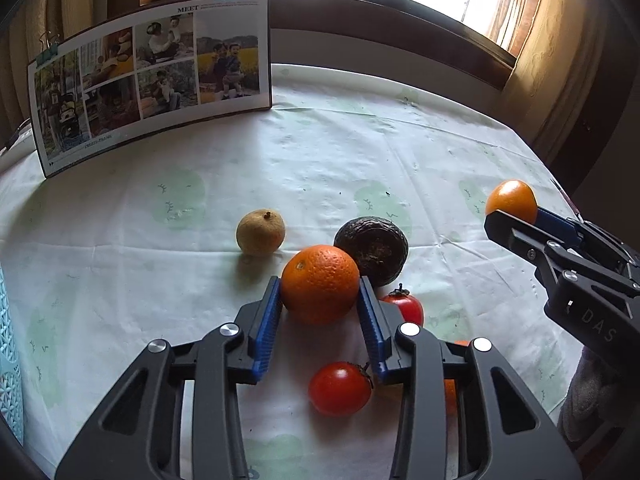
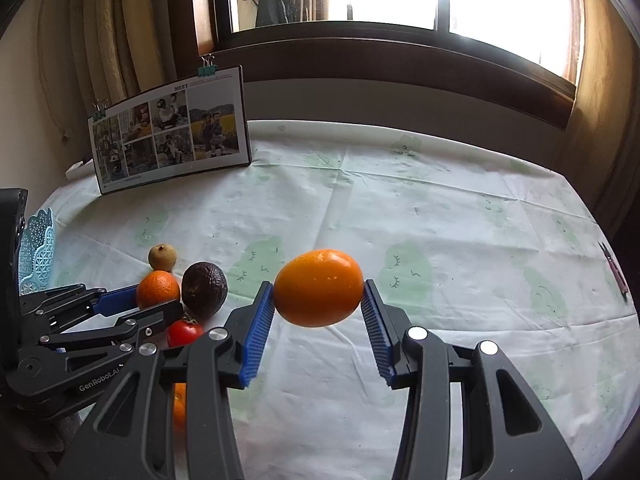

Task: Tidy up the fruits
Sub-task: 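Release the orange into the basket from left tool while right tool holds its orange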

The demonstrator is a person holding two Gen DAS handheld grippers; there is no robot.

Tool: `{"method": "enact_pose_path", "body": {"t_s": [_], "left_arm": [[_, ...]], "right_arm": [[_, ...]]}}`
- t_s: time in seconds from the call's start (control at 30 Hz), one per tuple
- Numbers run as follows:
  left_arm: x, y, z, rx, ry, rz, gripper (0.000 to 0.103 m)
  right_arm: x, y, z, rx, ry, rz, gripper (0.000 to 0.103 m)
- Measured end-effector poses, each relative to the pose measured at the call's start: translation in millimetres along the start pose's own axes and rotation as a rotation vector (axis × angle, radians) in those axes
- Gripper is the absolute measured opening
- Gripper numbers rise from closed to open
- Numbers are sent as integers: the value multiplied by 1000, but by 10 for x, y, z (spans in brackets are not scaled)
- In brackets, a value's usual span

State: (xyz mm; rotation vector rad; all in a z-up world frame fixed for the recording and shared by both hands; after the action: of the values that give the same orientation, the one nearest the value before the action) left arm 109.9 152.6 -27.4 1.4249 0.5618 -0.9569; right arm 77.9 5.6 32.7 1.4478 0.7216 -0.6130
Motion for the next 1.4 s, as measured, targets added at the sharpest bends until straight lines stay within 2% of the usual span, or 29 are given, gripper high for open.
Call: {"method": "enact_pose_path", "body": {"t_s": [0.4, 0.6, 1.17, 1.4], "left_arm": [[-405, -117, -105, -29, 105, 82, 39], [-699, -199, -269, -59, 184, 140, 39], [-1329, -577, -1060, -230, 276, 223, 39], [-1566, -781, -1472, -295, 360, 248, 39]], "right_arm": [[-64, -45, -207, -54, 8, 13, 45], [-108, -56, -425, -102, 22, 21, 45], [-234, -57, -1122, -182, 161, 5, 45], [-265, -54, -1586, -237, 228, -9, 45]]}}
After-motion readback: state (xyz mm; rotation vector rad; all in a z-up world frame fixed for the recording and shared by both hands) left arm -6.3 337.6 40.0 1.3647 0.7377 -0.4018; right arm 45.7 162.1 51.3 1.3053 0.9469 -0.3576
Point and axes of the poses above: each gripper's, at about its wrist camera, not at the fingertips, and x roughly the way its jaws point, z to its right, y to its top, the point moved 2 cm from there along x, roughly the way its jaws point, and after that the axes turned 7 degrees about -z, right-handed, at the moved point
